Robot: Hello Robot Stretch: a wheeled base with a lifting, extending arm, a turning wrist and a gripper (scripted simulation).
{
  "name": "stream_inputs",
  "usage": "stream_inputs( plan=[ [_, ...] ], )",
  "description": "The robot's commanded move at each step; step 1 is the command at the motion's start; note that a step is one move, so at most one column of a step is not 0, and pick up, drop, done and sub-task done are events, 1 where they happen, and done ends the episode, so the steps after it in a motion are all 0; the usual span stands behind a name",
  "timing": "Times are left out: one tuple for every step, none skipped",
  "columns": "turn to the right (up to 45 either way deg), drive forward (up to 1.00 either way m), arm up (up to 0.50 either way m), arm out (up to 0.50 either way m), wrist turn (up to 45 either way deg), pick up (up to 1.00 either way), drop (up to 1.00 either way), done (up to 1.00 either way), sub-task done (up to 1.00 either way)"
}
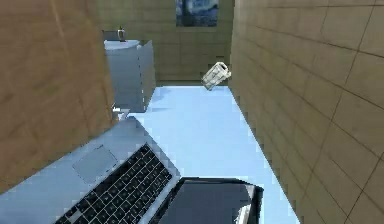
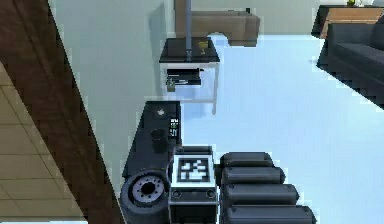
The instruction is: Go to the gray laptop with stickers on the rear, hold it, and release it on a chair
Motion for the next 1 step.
stream_inputs(
  plan=[
    [0.0,1.00,0.00,0.00,0.0,0.00,0.00,0.00,0.00]
  ],
)
